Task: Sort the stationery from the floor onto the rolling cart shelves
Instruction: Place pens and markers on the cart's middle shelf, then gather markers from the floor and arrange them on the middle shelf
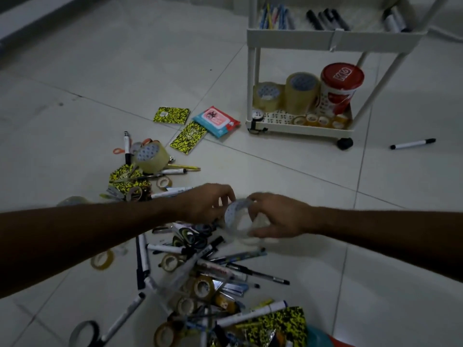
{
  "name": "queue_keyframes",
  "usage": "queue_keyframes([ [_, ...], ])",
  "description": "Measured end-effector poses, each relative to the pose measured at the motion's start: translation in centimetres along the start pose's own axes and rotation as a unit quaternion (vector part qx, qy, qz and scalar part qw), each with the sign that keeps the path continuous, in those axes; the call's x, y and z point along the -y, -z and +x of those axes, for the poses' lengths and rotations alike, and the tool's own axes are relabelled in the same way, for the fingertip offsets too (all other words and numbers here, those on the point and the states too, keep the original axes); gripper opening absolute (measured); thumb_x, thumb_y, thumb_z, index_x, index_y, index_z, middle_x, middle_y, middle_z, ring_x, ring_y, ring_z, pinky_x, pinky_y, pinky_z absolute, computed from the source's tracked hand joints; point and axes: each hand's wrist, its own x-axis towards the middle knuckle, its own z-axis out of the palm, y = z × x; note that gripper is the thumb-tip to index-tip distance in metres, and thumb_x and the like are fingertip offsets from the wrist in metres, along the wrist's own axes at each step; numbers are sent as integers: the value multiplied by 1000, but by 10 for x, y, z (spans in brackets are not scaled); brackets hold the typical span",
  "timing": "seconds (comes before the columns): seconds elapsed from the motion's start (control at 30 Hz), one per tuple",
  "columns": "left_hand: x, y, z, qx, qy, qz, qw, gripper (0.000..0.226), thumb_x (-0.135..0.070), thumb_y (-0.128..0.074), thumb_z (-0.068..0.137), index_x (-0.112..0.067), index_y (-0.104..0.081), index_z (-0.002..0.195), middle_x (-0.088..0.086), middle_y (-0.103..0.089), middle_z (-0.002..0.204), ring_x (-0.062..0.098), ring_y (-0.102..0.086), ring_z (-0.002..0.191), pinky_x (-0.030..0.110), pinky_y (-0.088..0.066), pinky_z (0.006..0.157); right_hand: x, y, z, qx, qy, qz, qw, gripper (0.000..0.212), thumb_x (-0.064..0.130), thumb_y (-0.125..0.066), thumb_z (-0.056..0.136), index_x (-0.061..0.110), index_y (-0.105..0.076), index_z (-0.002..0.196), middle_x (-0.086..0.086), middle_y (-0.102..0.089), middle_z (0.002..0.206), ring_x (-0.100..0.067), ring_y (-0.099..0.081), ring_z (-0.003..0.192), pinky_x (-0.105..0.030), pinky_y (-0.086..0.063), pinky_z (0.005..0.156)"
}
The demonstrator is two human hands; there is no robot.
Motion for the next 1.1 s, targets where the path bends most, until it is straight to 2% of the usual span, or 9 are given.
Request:
queue_keyframes([
  [0.17,-12,64,56,-191,1,-40,981,21,-15,-66,92,-15,-64,113,-5,-64,98,9,-63,79,13,-46,64,-47,63,9,-172,-94,-4,981,32,55,-71,82,27,-57,89,0,-59,109,-14,-55,95,-29,-49,76],
  [0.3,-21,114,102,-358,25,-140,923,31,-23,-67,95,-18,-56,123,-1,-62,111,8,-63,82,23,-51,68,-82,112,24,-321,-161,-17,933,34,49,-72,84,19,-57,90,1,-59,90,-15,-54,80,-35,-48,65],
  [0.4,-25,143,131,-416,43,-181,890,53,-32,-64,97,-18,-41,143,1,-51,130,14,-60,98,22,-49,74,-110,149,38,-393,-218,-15,893,34,44,-70,86,13,-60,98,-4,-61,95,-19,-56,84,-32,-44,67],
  [0.47,-27,156,146,-426,45,-193,883,59,-35,-58,101,-19,-32,151,1,-47,140,13,-57,109,23,-47,83,-130,172,46,-430,-233,4,872,39,42,-69,87,9,-64,105,-10,-66,102,-24,-61,91,-34,-50,74],
  [0.53,-28,160,157,-422,44,-206,882,54,-32,-51,104,-19,-32,153,0,-48,142,12,-56,113,23,-47,87,-151,188,54,-433,-263,-3,862,41,40,-68,89,4,-64,110,-16,-69,105,-30,-65,95,-33,-50,76],
  [0.63,-28,158,172,-421,42,-214,881,38,-26,-46,107,-17,-48,144,-3,-61,123,9,-60,104,14,-50,82,-175,199,64,-416,-311,-21,854,39,32,-68,92,-1,-62,113,-22,-68,108,-35,-63,100,-30,-40,76],
  [0.77,-20,157,187,-433,49,-247,866,26,-27,-44,107,-18,-63,122,-4,-68,105,12,-65,98,33,-55,87,-199,197,74,-409,-329,19,851,45,31,-68,93,3,-57,126,-18,-65,121,-34,-61,109,-28,-41,84],
  [0.87,-15,154,192,-440,47,-243,863,24,-30,-43,107,-20,-63,117,-4,-68,105,14,-65,100,39,-57,88,-210,193,82,-402,-333,36,852,57,36,-67,91,9,-49,139,-15,-61,132,-33,-58,117,-38,-48,99],
  [1.1,-14,148,193,-453,25,-235,860,22,-33,-41,108,-22,-59,116,-5,-66,105,13,-64,100,40,-58,87,-212,190,87,-389,-343,0,855,58,40,-66,92,7,-50,137,-15,-62,130,-31,-59,116,-42,-50,99],
])
